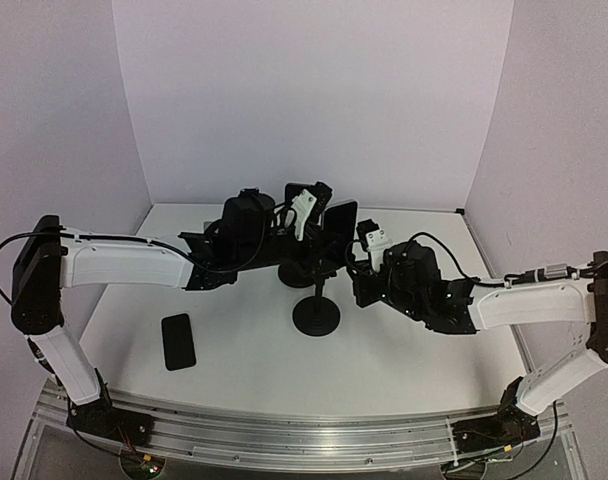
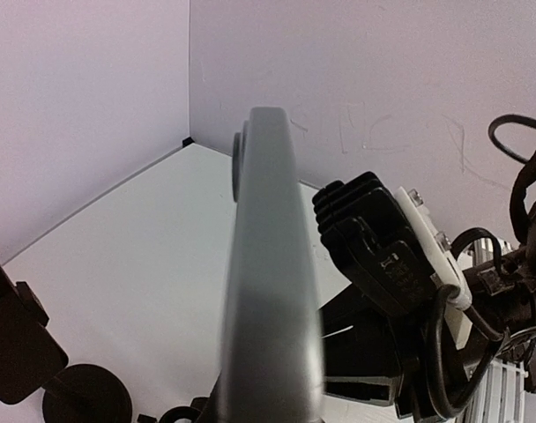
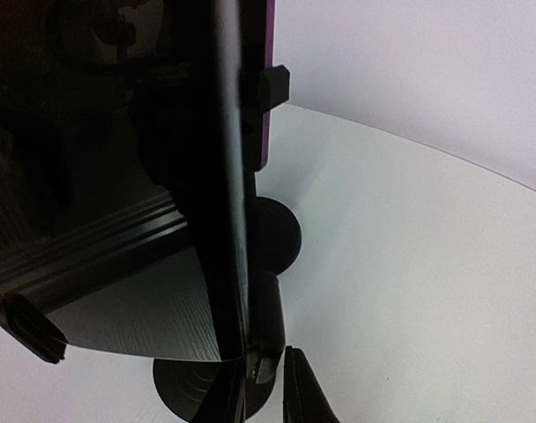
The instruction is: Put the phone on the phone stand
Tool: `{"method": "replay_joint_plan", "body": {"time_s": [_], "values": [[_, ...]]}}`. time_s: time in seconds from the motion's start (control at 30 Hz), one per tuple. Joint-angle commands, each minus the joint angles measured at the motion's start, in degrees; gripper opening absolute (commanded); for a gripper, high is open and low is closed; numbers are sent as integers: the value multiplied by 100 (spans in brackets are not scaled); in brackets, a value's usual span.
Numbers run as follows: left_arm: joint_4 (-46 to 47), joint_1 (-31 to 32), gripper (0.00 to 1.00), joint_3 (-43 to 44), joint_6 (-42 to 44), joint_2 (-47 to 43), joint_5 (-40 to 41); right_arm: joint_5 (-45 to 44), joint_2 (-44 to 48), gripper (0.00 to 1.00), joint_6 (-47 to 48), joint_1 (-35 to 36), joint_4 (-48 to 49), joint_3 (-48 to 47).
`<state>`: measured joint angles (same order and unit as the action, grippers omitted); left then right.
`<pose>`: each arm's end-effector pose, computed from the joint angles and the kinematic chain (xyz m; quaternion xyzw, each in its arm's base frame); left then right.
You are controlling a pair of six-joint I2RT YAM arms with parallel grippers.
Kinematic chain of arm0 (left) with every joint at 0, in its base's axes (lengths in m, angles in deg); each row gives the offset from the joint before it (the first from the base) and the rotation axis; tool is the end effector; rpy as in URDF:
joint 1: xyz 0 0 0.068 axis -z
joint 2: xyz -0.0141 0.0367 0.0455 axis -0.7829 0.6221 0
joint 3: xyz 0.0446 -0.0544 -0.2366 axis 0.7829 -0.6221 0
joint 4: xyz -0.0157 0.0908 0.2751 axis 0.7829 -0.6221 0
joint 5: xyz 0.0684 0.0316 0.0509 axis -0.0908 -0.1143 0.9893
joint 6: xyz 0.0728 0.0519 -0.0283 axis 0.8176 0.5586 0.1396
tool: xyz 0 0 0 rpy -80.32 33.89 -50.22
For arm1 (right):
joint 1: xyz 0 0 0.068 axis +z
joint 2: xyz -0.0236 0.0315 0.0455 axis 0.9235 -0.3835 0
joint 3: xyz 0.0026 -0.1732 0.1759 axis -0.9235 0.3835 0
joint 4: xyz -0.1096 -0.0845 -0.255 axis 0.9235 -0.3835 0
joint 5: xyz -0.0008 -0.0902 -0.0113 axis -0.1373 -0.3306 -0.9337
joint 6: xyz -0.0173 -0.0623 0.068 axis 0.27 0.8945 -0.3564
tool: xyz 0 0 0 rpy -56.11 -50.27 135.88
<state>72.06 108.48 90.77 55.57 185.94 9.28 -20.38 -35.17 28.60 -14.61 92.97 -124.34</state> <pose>0.2524 -0.4088 0.2213 0.3973 0.6841 -0.3491 0.5023 0.2630 0.2861 0.1765 -0.1821 0.7825 0.1312 0.5808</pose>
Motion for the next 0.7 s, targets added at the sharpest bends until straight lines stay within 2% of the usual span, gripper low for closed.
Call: {"method": "replay_joint_plan", "body": {"time_s": [0.0, 0.4, 0.67], "values": [[-3871, 193, 0, -475, 33, 1039, -578, 8, 453, 17, 94, -80, 1190, -218], [-3401, 137, 0, -263, -67, 1030, -195, -183, 757, 24, 168, -81, 1045, -87], [-2321, 123, 0, -518, 185, 1041, -178, -17, 779, 36, 345, -91, 829, -104]]}}
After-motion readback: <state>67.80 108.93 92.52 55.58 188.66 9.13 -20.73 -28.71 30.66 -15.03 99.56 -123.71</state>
